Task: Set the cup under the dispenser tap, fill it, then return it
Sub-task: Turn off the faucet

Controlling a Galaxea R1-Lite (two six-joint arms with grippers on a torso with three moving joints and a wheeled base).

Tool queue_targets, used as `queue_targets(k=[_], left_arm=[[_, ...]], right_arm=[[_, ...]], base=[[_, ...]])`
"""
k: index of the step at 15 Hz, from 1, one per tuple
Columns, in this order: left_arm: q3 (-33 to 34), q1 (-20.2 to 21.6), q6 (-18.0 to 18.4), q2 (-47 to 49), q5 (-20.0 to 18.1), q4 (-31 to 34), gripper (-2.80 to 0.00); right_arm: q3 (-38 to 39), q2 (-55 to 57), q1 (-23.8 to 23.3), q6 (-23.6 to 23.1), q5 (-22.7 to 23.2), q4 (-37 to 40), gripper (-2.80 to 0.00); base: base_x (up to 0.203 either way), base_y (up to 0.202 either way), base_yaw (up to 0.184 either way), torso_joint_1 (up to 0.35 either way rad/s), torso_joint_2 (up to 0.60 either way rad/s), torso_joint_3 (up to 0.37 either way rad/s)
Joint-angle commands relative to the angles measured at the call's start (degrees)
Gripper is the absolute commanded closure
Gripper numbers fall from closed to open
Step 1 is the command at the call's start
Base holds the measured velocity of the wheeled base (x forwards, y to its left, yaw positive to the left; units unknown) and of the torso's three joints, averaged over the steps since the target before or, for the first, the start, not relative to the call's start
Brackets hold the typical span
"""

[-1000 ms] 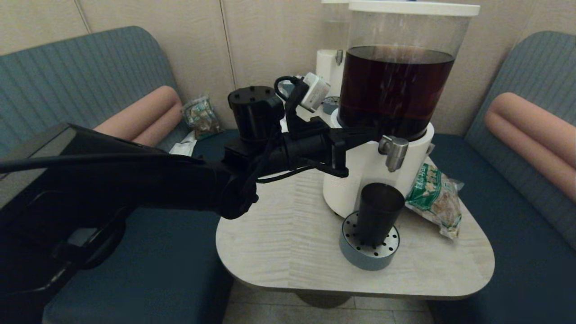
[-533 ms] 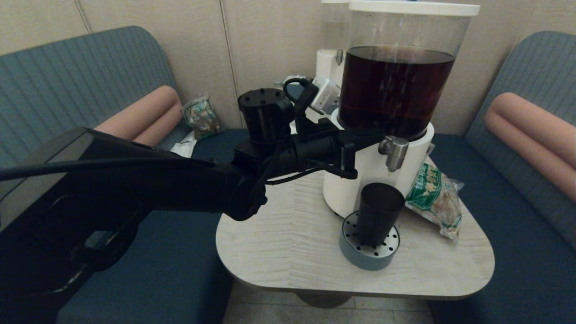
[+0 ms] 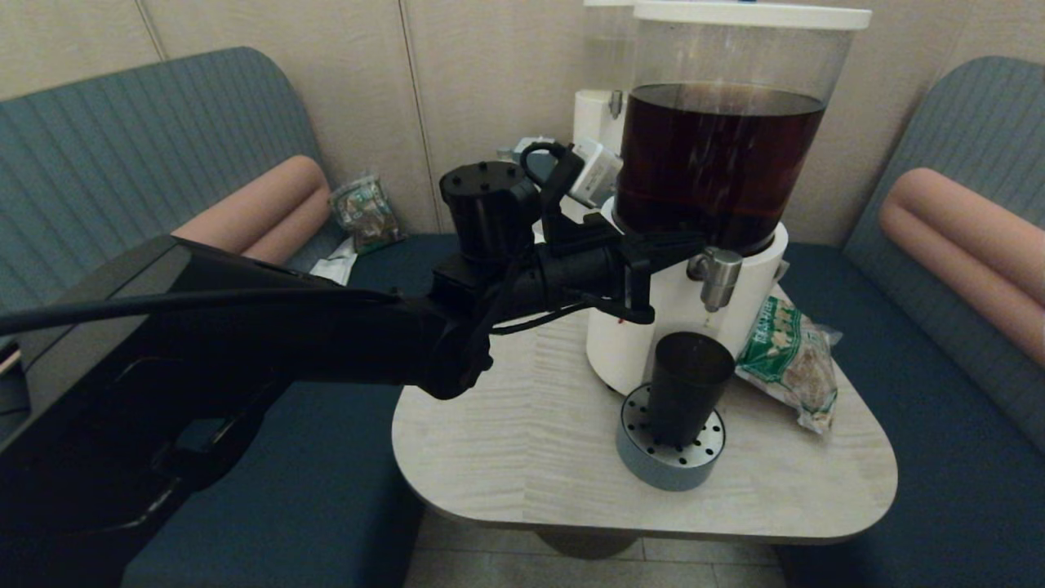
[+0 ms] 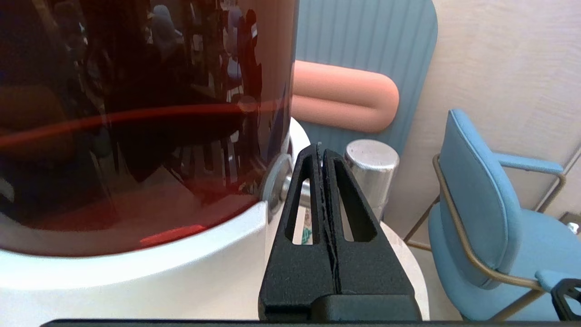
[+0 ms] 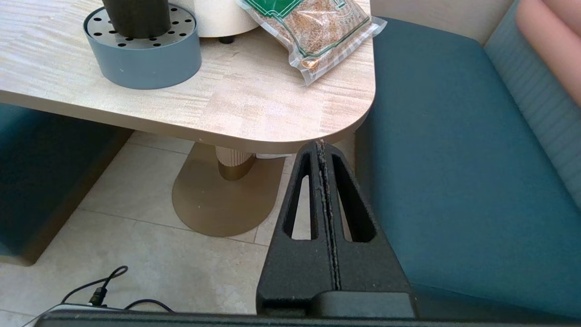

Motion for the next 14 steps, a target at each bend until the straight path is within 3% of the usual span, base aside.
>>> queue_targets(k=[1, 14], left_arm=[[-0.6, 0.0, 0.0, 0.7, -0.2, 0.0, 0.0], [-6.3, -1.6, -0.7, 4.8, -0.2, 0.3, 0.0]], right_arm=[[0.0, 0.1, 0.0, -0.1, 0.0, 0.0, 0.0], [0.0, 0.1, 0.1, -0.1, 0.0, 0.0, 0.0]], base=[[0.0, 0.0, 0.0, 0.0, 0.0, 0.0], [0.0, 0.0, 0.0, 0.0, 0.0, 0.0]])
